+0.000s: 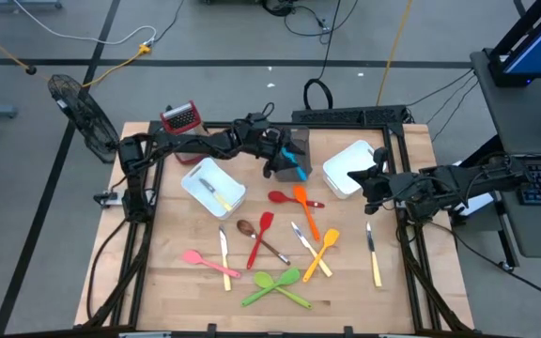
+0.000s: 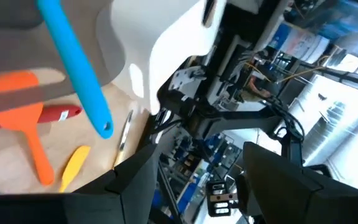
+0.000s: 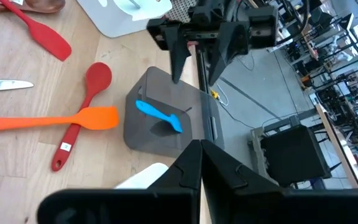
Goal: Pick & Place Kitchen Items
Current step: Put the red spatula into the black bin
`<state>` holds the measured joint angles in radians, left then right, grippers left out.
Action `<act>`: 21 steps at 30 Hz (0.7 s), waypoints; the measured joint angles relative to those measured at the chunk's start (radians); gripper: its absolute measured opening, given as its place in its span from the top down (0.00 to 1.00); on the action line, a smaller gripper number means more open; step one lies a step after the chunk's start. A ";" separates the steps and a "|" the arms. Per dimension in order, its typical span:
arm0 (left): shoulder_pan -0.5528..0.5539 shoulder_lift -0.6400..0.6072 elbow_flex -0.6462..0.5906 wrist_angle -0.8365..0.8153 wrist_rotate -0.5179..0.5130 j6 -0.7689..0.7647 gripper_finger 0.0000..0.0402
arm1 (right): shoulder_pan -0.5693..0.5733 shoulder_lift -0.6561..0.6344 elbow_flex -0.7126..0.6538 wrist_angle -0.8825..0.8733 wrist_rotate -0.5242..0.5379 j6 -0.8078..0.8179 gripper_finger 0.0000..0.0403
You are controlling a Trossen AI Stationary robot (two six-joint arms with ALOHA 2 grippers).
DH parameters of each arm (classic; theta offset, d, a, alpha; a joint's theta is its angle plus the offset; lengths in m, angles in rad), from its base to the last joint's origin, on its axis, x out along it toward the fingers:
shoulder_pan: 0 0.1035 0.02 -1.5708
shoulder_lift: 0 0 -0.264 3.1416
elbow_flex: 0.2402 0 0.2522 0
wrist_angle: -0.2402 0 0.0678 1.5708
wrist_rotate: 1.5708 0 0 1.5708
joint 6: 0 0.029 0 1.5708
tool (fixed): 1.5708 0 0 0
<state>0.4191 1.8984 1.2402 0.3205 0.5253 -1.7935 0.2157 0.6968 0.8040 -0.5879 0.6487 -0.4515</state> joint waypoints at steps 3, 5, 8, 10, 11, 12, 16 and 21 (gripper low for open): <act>0.001 -0.019 0.000 0.070 -0.031 0.045 0.40 | 0.000 0.000 0.000 0.000 0.001 0.002 1.00; -0.002 -0.035 0.000 0.128 -0.053 0.078 0.40 | 0.000 0.000 0.000 0.001 0.002 0.001 1.00; -0.010 -0.074 0.000 0.179 -0.084 0.167 0.40 | 0.000 0.000 0.000 0.001 0.003 0.002 0.99; -0.019 -0.099 0.001 0.200 -0.106 0.252 0.40 | 0.000 0.000 0.000 0.001 0.004 0.017 0.99; -0.021 -0.115 0.001 0.194 -0.108 0.298 0.40 | 0.000 0.000 0.000 0.001 0.003 0.026 0.99; -0.022 -0.128 0.001 0.194 -0.108 0.352 0.40 | 0.000 0.000 0.000 0.001 0.003 0.032 0.99; -0.036 -0.184 0.001 0.169 -0.108 0.617 0.40 | 0.000 0.000 0.000 0.001 0.004 0.118 0.99; -0.067 -0.231 0.001 0.141 -0.108 0.884 0.40 | 0.000 0.000 0.000 0.001 0.004 0.203 0.99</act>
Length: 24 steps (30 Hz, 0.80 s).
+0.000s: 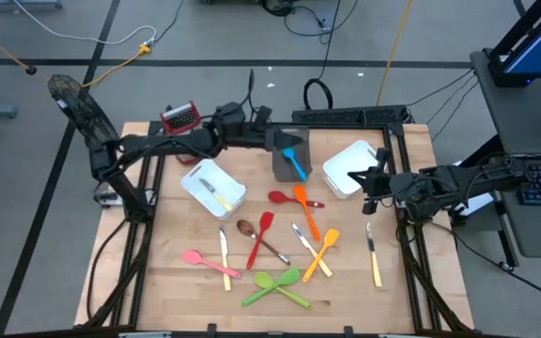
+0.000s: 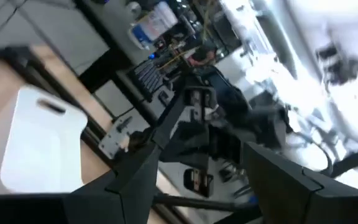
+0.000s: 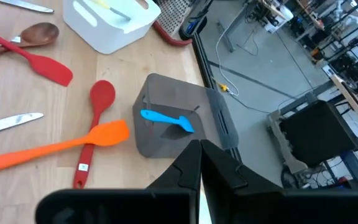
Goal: Pick & Place Kitchen Items
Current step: Put the red spatula into the black bin
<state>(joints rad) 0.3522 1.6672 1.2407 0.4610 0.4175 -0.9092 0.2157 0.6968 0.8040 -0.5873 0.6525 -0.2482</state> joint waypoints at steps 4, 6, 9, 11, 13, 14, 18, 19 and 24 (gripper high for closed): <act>-0.047 -0.020 0.000 -0.063 -0.012 0.167 0.40 | 0.000 0.000 0.000 0.000 0.000 0.001 0.99; -0.085 -0.020 0.000 -0.111 -0.054 0.248 0.40 | 0.000 0.000 0.000 0.000 0.000 0.001 0.99; -0.154 -0.019 0.000 -0.203 -0.146 0.354 0.40 | 0.000 0.000 0.000 0.000 0.000 0.000 0.99; -0.207 -0.019 0.000 -0.278 -0.237 0.411 0.40 | 0.000 0.000 0.000 0.000 0.000 0.000 0.99; -0.260 -0.019 0.000 -0.356 -0.333 0.455 0.40 | 0.000 0.000 0.000 0.000 0.000 0.000 0.99; -0.284 -0.018 0.000 -0.386 -0.375 0.472 0.40 | 0.000 0.000 0.000 0.000 0.000 0.000 0.99; -0.366 -0.019 0.000 -0.471 -0.499 0.489 0.40 | 0.000 0.000 0.000 0.000 0.000 -0.001 0.99; -0.382 -0.019 0.000 -0.493 -0.521 0.488 0.40 | 0.000 0.000 0.000 0.000 0.000 0.000 0.99; -0.440 -0.018 0.000 -0.581 -0.642 0.485 0.40 | 0.000 0.000 0.000 0.000 -0.001 0.000 0.99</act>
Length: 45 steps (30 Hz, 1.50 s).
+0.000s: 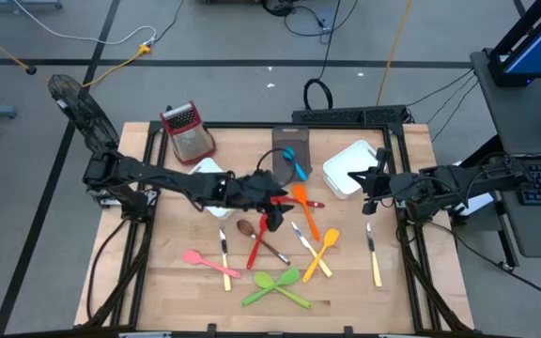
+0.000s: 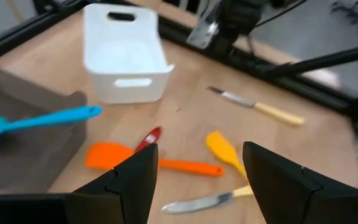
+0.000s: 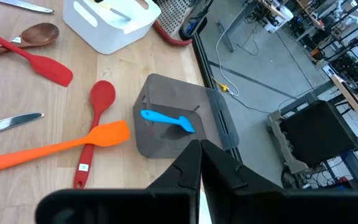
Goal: Pick & Place Kitchen Items
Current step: Put the red spatula into the black bin
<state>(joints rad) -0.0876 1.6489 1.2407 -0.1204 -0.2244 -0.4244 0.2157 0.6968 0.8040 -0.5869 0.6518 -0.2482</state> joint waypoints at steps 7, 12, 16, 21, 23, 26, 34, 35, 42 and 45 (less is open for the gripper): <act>-0.006 0.000 0.000 -0.075 0.020 -0.081 0.40 | 0.000 0.000 0.000 0.000 0.000 -0.001 0.99; -0.010 0.000 0.000 -0.075 0.111 -0.111 0.40 | 0.000 0.000 0.000 0.000 0.000 -0.001 0.99; -0.021 0.000 0.000 -0.100 0.175 -0.154 0.40 | 0.000 0.000 0.000 0.000 0.000 -0.001 0.99; -0.043 0.000 0.000 -0.209 0.152 -0.267 0.40 | 0.000 0.000 0.000 0.000 0.000 -0.001 0.99; -0.061 0.000 0.000 -0.258 0.120 -0.326 0.40 | 0.000 0.000 0.000 0.001 0.000 -0.001 0.99; -0.092 0.000 0.000 -0.324 0.057 -0.397 0.40 | 0.000 0.000 0.000 0.001 0.000 -0.001 0.99; -0.185 0.000 0.000 -0.357 -0.030 -0.551 0.40 | 0.000 0.000 -0.001 0.001 0.000 0.000 0.99; -0.195 0.000 0.000 -0.357 -0.044 -0.563 0.40 | 0.000 0.000 -0.001 0.001 0.000 -0.001 0.99; -0.246 0.000 0.000 -0.357 -0.093 -0.616 0.40 | 0.000 0.000 -0.001 0.001 0.000 -0.001 0.99; -0.258 0.000 0.000 -0.358 -0.093 -0.617 0.40 | 0.000 0.000 -0.001 0.001 0.000 -0.001 0.99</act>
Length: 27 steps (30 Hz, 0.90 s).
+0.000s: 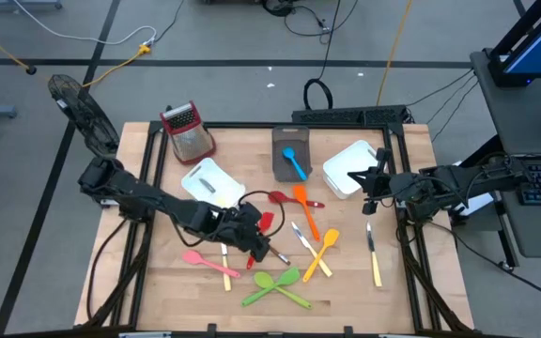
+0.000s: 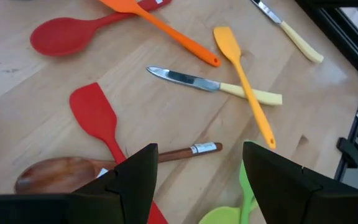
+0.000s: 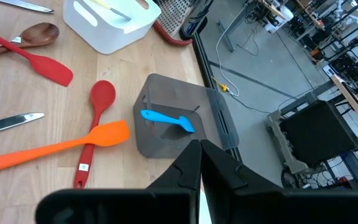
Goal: Pick & Place Kitchen Items
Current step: Put the red spatula into the black bin
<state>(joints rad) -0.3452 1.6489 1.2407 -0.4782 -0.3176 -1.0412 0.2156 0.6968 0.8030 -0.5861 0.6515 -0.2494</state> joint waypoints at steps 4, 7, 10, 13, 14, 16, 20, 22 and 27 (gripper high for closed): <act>-0.010 0.000 0.000 0.000 -0.007 -0.001 0.40 | 0.000 0.000 0.000 0.000 0.000 0.001 0.99; -0.011 0.000 0.000 -0.001 -0.017 -0.001 0.40 | 0.000 0.000 0.000 0.000 0.000 0.001 0.99; -0.011 0.000 0.000 -0.008 -0.043 -0.017 0.40 | 0.000 0.000 0.000 0.000 0.000 0.000 0.99; -0.011 0.000 0.000 -0.016 -0.051 -0.048 0.40 | 0.000 0.000 0.000 0.000 0.000 0.001 0.99; -0.011 0.001 0.000 -0.020 -0.051 -0.062 0.40 | 0.000 0.000 0.000 0.000 0.000 0.000 0.99; -0.011 0.016 0.001 -0.017 -0.049 -0.089 0.40 | 0.000 0.000 0.000 0.000 0.000 0.001 0.99; -0.025 0.061 0.001 -0.004 0.000 -0.123 0.40 | 0.000 0.000 0.000 0.002 0.000 0.000 0.99; -0.035 0.090 0.001 -0.009 0.037 -0.146 0.40 | 0.000 0.000 0.000 0.007 -0.001 0.001 0.99; -0.046 0.127 0.001 -0.025 0.081 -0.207 0.40 | 0.000 0.000 0.000 0.008 -0.002 0.001 0.99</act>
<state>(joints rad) -0.3916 1.7763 1.2415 -0.5028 -0.2365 -1.2483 0.2154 0.6968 0.8032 -0.5781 0.6498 -0.2489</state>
